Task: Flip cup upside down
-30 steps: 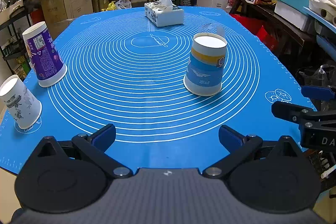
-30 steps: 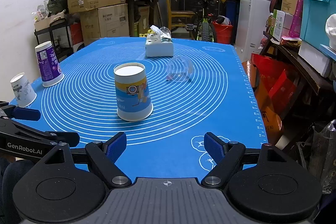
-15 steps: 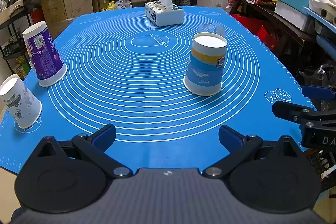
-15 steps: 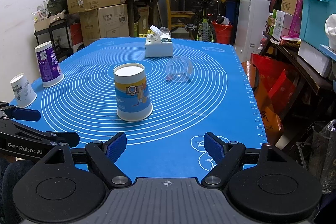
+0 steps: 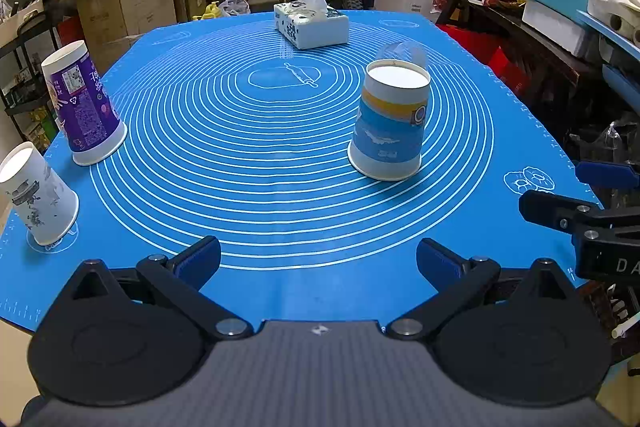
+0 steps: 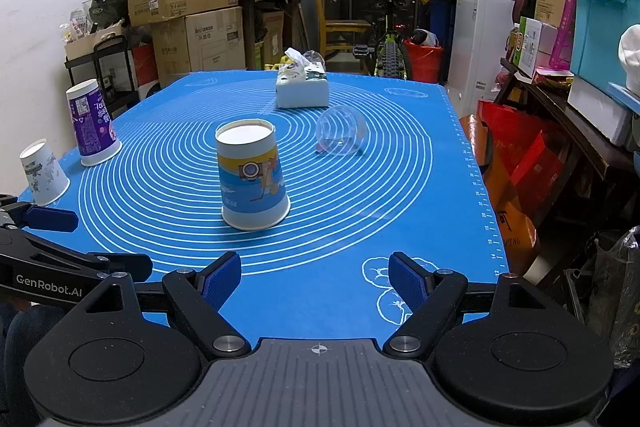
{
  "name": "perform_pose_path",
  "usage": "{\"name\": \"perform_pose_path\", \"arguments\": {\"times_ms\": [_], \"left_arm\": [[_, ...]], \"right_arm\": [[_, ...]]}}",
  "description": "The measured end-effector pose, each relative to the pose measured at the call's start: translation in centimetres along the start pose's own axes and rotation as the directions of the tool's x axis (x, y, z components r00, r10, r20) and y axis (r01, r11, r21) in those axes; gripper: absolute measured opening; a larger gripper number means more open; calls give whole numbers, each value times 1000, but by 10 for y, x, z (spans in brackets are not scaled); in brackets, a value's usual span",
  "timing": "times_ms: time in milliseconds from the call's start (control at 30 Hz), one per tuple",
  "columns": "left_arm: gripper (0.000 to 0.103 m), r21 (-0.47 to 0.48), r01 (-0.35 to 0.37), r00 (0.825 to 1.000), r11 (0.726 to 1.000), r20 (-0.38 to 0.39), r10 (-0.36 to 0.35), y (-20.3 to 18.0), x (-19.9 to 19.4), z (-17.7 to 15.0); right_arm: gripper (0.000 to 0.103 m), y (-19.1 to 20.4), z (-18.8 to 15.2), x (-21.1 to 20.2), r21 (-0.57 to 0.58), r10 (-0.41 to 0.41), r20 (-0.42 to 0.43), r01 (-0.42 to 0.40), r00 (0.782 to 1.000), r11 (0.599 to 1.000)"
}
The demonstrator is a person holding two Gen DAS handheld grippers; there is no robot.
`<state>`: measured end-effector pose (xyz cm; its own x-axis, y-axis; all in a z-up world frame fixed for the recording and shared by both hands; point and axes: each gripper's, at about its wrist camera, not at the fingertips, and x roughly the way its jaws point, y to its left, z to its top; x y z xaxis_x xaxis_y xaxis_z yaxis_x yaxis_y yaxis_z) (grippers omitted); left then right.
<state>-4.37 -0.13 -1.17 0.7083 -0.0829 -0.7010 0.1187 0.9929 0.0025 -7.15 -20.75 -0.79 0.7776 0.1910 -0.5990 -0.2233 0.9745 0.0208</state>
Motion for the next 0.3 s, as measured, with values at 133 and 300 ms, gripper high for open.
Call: {"name": "perform_pose_path", "arguments": {"times_ms": [133, 300], "left_arm": [[103, 1, -1, 1000, 1000, -1, 1, 0, 0, 0], [103, 6, -3, 1000, 1000, -1, 3, -3, 0, -1]], "right_arm": [[83, -1, 1, 0, 0, 0, 0, 0, 1000, 1000], [83, 0, 0, 0, 1, 1, 0, -1, 1000, 1000]]}}
